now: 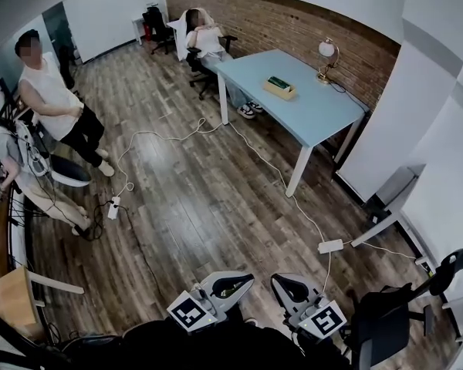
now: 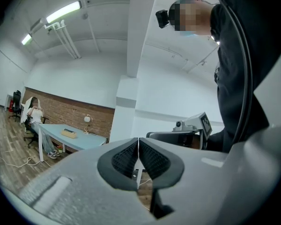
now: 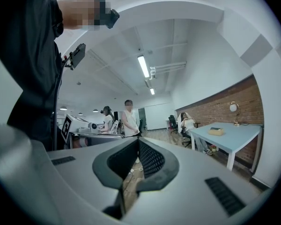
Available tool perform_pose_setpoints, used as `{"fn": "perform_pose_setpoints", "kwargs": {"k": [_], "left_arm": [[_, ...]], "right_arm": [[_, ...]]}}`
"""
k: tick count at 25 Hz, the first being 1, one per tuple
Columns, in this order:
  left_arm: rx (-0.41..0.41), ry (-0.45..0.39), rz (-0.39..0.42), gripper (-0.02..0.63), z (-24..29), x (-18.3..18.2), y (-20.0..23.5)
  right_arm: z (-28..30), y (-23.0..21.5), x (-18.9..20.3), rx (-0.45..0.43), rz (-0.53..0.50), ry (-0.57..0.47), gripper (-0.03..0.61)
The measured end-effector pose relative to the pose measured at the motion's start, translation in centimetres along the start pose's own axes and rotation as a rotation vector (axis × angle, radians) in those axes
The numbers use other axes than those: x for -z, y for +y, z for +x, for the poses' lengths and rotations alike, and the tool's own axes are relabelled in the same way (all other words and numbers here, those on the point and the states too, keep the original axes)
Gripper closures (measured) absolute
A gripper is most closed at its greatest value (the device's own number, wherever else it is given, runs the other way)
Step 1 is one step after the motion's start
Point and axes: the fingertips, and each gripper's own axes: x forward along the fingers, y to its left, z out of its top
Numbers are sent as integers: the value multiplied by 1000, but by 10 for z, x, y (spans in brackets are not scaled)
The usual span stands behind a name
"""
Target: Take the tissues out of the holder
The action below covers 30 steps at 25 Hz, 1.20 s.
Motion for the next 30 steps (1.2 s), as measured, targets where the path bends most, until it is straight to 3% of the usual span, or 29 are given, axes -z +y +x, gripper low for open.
{"fn": "perform_pose_setpoints", "kwargs": {"k": [11, 30], "left_arm": [[11, -23, -14, 603, 34, -22, 79], [77, 10, -43, 603, 67, -31, 180]], "right_arm": [[62, -56, -20, 1, -10, 20, 572], [144, -122, -27, 77, 20, 25, 572]]}}
